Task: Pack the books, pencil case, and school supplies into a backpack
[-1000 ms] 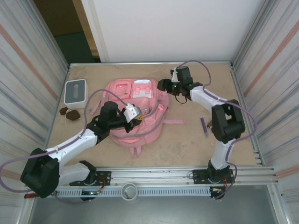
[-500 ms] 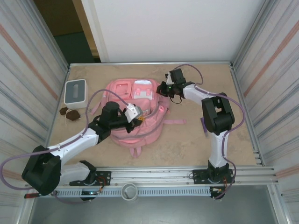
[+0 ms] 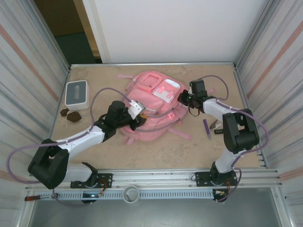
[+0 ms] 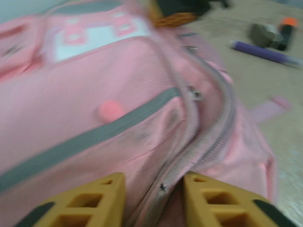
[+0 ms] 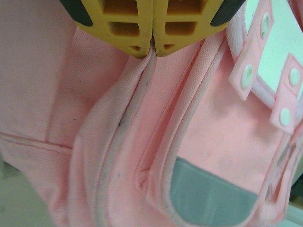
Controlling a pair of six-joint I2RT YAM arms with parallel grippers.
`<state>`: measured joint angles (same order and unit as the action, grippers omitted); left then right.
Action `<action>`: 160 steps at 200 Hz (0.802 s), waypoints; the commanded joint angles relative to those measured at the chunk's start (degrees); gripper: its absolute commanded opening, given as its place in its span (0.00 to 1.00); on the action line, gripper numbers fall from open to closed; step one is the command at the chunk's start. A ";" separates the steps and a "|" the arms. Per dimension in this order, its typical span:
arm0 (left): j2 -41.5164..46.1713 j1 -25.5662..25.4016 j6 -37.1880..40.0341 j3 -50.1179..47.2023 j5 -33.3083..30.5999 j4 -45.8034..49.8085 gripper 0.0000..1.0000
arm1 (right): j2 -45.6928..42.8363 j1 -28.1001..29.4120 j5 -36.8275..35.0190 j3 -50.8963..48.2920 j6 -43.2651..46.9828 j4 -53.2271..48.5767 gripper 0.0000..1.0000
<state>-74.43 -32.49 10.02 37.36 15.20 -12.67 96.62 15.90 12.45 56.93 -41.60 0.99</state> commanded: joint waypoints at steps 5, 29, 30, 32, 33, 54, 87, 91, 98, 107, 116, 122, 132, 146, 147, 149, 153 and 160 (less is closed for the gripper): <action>2.95 3.55 -8.97 -0.27 -18.27 -0.54 0.49 | -4.28 5.57 0.73 -3.66 -1.78 -0.26 0.03; 7.88 3.66 -13.25 -1.58 -26.82 2.30 0.68 | -5.47 10.16 -0.01 -4.68 -1.81 -0.13 0.08; 8.06 3.66 -13.44 -1.63 -27.21 2.52 0.68 | -5.52 10.31 -0.03 -4.70 -1.77 -0.17 0.08; 8.49 3.66 -13.84 -1.71 -27.87 2.90 0.69 | -5.53 10.71 -0.05 -4.71 -1.63 -0.26 0.09; 8.59 3.71 -14.04 -1.74 -28.17 3.04 0.70 | -5.59 10.85 -0.05 -4.72 -1.50 -0.32 0.09; 11.33 3.75 -17.39 -1.63 -31.97 6.73 0.80 | -6.48 13.77 -0.50 -3.64 1.67 -2.75 0.22; 10.03 2.47 -20.80 1.62 -30.55 12.39 0.89 | -9.90 14.68 -5.47 -2.01 8.73 -7.60 0.43; 9.65 1.70 -20.83 2.01 -31.50 12.77 0.90 | -10.23 14.64 -5.95 -1.85 9.44 -7.79 0.45; 8.84 0.27 -20.43 2.43 -33.26 12.95 0.91 | -10.49 14.68 -6.65 -1.53 10.55 -7.93 0.47; 7.63 -1.74 -19.86 3.13 -35.47 12.90 0.93 | -10.46 14.69 -6.83 -1.06 11.45 -7.93 0.49; 5.93 -3.31 -19.14 4.13 -36.55 13.06 0.94 | -9.97 14.64 -6.61 -0.69 11.95 -7.41 0.51; 4.63 -4.13 -19.08 4.97 -37.29 13.30 0.96 | -9.59 14.68 -6.35 -0.42 12.07 -6.88 0.52; 2.23 -4.98 -18.84 6.79 -37.96 14.20 0.96 | -8.56 14.68 -5.84 -0.03 12.07 -6.14 0.53; -1.33 -5.65 -18.48 9.34 -38.37 15.45 0.98 | -7.15 14.76 -5.04 0.38 11.81 -5.11 0.54; -1.55 -5.70 -18.42 9.50 -38.43 15.51 0.98 | -7.11 14.77 -5.01 0.38 11.81 -5.03 0.54; -2.04 -5.77 -18.27 9.79 -38.50 15.66 0.98 | -6.89 14.77 -4.94 0.38 11.74 -4.86 0.54; -3.09 -5.89 -17.94 10.46 -38.86 15.83 0.98 | -6.65 14.77 -4.83 0.38 11.65 -4.50 0.54; -4.84 -6.15 -17.48 11.51 -39.78 16.20 0.99 | -6.10 14.73 -4.55 0.44 11.51 -4.02 0.55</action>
<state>-74.85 -38.00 -7.94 44.64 -20.08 0.86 88.42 30.68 7.31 55.81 -31.88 -4.38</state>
